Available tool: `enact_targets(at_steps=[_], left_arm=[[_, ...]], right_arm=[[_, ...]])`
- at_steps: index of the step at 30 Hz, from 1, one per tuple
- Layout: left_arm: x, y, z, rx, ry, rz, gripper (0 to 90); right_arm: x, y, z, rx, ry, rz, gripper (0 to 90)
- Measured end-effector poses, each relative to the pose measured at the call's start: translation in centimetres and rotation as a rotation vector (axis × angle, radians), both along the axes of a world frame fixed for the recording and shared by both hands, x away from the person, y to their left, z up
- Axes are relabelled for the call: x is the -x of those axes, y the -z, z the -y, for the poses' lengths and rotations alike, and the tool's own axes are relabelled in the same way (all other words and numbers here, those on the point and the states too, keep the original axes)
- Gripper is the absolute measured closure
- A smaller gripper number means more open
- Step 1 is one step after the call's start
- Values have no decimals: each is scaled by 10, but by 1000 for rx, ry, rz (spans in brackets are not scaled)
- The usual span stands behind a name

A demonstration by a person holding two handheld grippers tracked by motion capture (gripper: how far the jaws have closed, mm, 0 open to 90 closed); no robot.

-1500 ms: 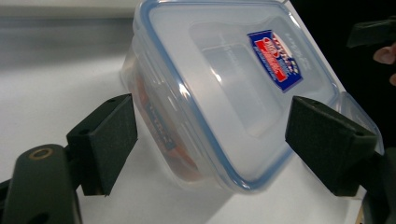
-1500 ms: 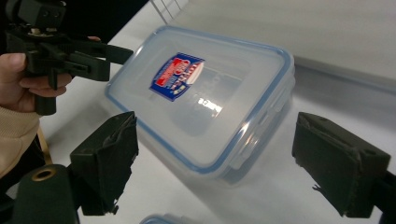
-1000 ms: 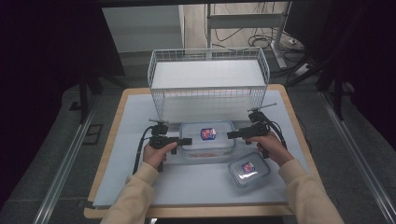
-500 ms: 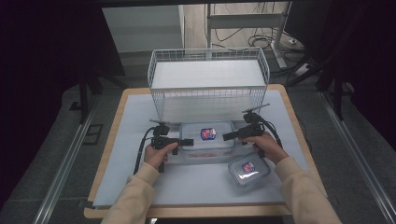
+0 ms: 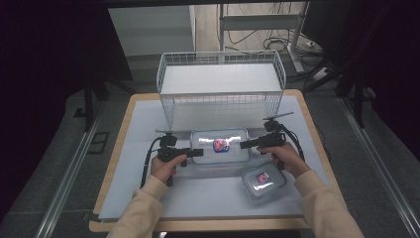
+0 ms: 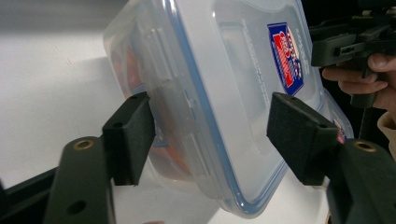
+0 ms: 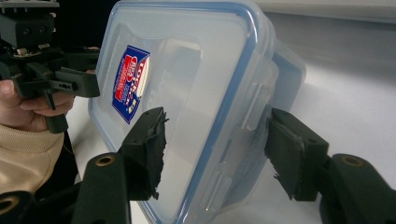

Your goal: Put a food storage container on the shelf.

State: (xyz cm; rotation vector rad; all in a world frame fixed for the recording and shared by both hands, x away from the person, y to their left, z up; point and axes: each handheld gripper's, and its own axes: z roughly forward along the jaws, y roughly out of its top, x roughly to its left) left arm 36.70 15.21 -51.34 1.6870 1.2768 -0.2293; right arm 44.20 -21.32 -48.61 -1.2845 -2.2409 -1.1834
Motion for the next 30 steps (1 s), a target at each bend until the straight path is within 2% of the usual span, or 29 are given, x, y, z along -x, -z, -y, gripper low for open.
enact_targets(at_steps=[5,13,30], left_arm=[[4,-2,-2,4,0,14,382],[4,-2,-4,17,0,13,412],[7,-7,-4,6,-18,39,463]], right_arm=[[6,-2,3,-8,-6,23,438],[8,-3,5,-23,3,20,469],[13,-6,7,-43,18,61,502]])
